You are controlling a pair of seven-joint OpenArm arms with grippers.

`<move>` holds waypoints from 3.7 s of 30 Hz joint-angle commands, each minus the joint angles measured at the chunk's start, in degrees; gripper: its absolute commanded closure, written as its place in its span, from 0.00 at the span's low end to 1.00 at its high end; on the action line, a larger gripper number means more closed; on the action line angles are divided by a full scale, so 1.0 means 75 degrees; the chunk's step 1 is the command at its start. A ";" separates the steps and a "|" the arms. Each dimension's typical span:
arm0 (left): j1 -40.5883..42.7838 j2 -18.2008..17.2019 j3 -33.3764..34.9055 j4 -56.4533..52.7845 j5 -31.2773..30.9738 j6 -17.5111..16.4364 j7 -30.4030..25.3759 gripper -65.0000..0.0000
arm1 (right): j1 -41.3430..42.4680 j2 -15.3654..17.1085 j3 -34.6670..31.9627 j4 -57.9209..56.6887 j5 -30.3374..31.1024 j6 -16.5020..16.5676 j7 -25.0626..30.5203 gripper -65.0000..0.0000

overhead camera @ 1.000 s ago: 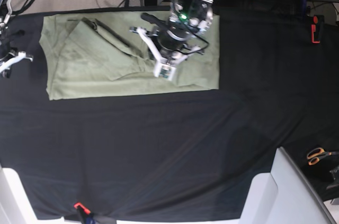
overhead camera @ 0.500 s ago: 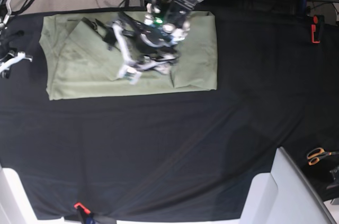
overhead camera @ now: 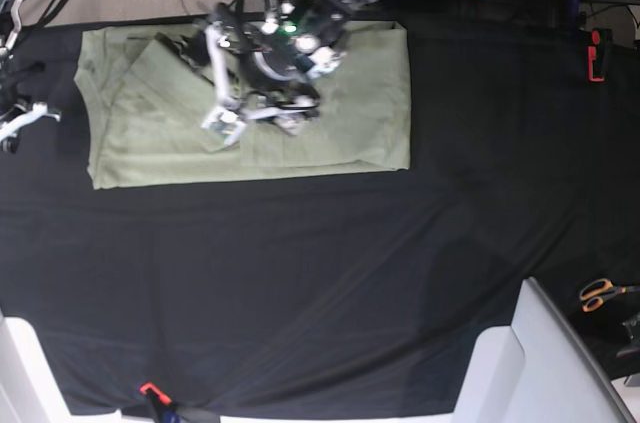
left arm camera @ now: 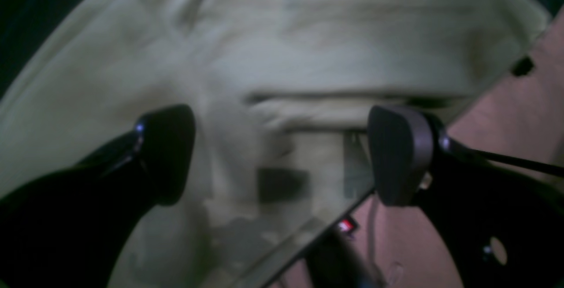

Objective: Fold the T-shirt properly

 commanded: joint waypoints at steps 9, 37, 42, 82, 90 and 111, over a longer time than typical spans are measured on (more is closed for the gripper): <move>0.0932 -0.0589 -0.1796 0.1495 -0.0029 0.0003 -0.0176 1.00 | 0.0041 0.0115 0.0048 0.0409 0.0055 -0.0015 0.0178 0.97; 0.2538 -0.1866 -0.2229 0.1272 -0.0053 0.1175 -0.0633 1.00 | -0.0052 0.0103 0.0201 0.0409 0.1368 0.0009 -0.0291 0.95; 0.3464 -0.1843 -0.4023 0.2515 -0.0053 0.1152 -0.1219 1.00 | 0.0182 0.0513 0.0927 0.0233 0.3735 0.1263 -0.2811 0.70; 0.4472 -0.1538 -0.7434 -0.0709 -0.2678 -0.0536 -0.5427 1.00 | 0.1085 0.0431 -0.1206 -0.3577 0.4814 0.2406 -0.5367 0.21; 0.4425 -0.1538 -0.7434 -0.0978 -0.2678 -0.0536 -0.5427 1.00 | 0.1143 0.0478 -0.1182 -0.3635 0.4790 0.2406 -0.5050 0.39; 0.4413 -0.1538 -0.7059 -0.0920 -0.2678 -0.0536 -0.5427 1.00 | 0.0721 0.1591 -0.1265 -0.2053 0.4767 0.2166 -0.4288 0.99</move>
